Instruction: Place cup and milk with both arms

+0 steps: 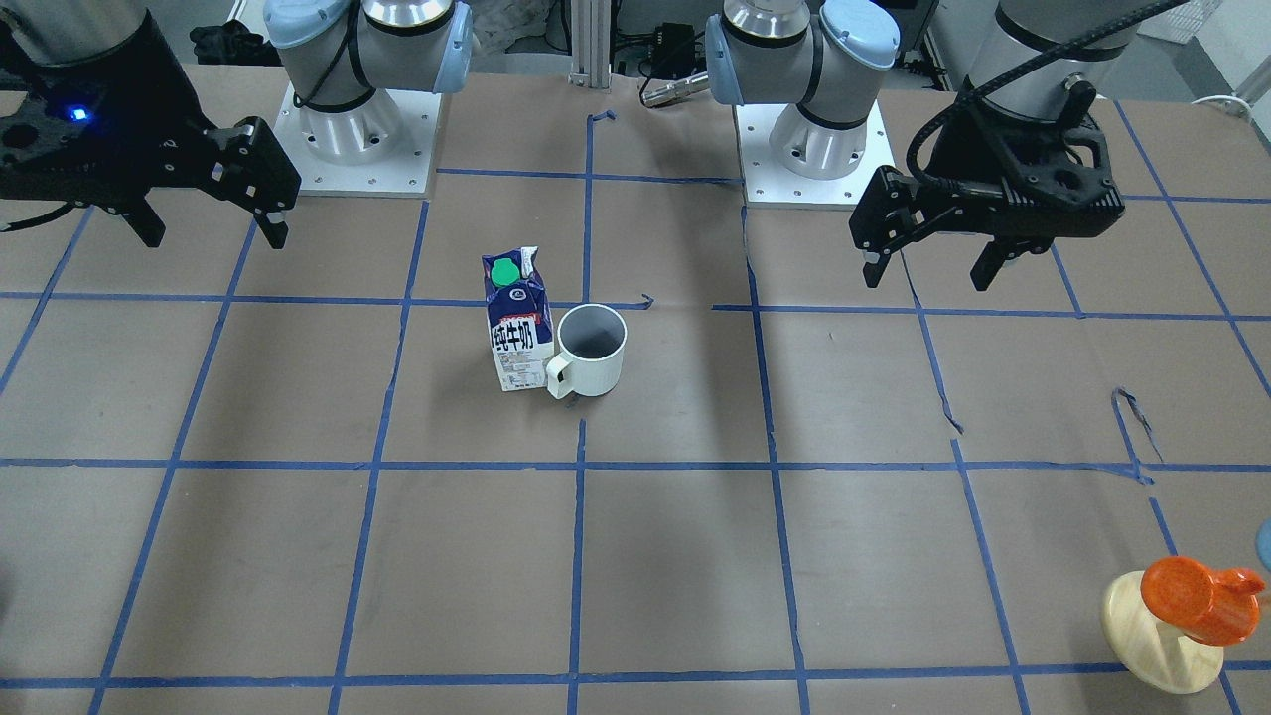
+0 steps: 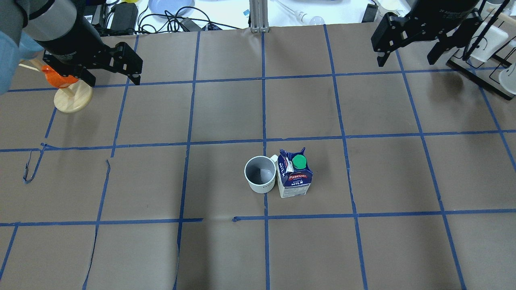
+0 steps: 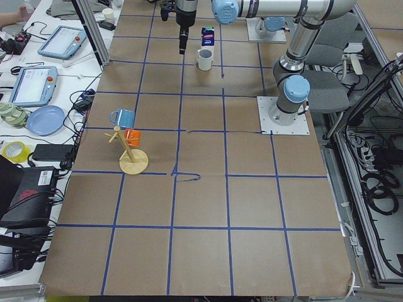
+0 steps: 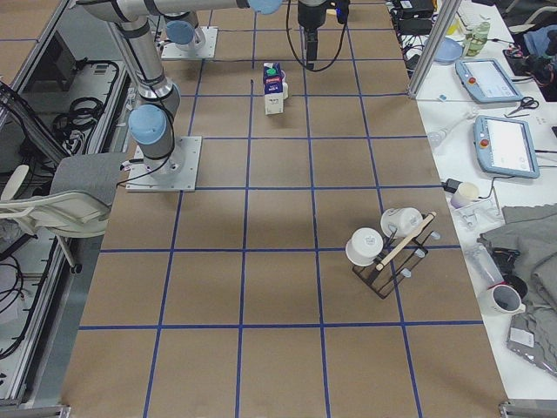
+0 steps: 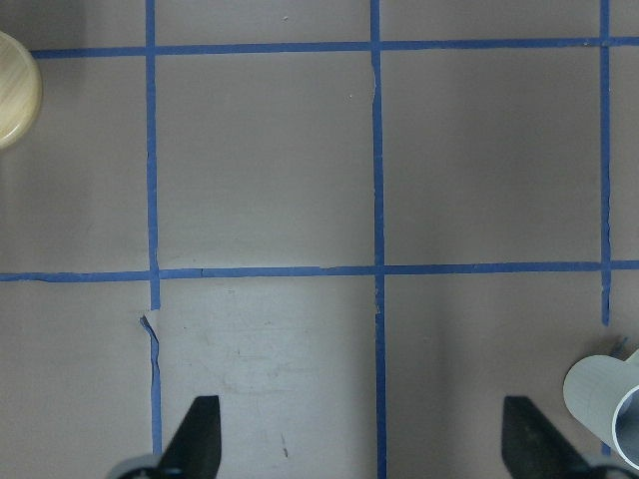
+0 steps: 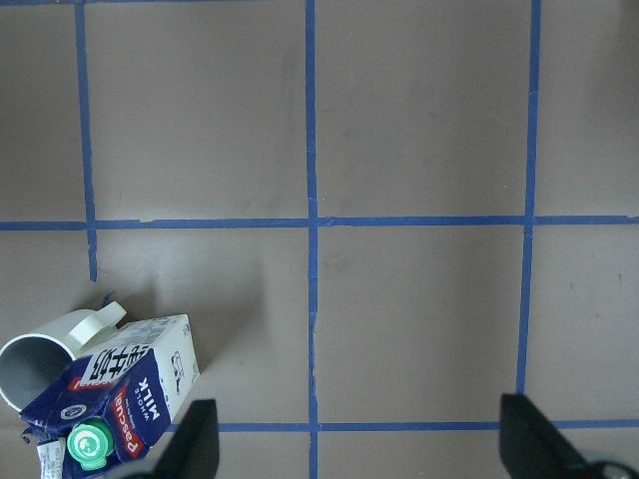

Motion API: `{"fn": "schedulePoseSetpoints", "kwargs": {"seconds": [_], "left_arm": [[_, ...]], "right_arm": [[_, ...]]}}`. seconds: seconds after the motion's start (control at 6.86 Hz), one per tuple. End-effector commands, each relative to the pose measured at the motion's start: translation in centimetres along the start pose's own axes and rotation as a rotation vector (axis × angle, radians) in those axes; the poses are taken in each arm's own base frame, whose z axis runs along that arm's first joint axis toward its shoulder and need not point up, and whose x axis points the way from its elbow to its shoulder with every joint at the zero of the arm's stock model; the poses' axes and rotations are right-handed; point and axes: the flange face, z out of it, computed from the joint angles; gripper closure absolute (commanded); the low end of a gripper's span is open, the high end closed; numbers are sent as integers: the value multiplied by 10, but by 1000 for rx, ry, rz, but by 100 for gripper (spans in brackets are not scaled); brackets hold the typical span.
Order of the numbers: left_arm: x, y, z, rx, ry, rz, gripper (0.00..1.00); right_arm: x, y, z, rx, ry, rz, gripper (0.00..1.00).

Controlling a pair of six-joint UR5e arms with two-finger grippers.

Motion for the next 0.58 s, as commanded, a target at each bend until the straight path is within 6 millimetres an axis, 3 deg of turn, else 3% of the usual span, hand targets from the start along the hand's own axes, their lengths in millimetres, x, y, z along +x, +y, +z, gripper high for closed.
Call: {"fn": "schedulePoseSetpoints", "kwargs": {"seconds": [0.0,0.44], "left_arm": [[0,0,1,-2,1,-1,0],[0,1,3,-7,3,-2,0]], "right_arm": [[0,-5,2,25,0,0,0],[-2,-9,1,67,6,36,0]]}}
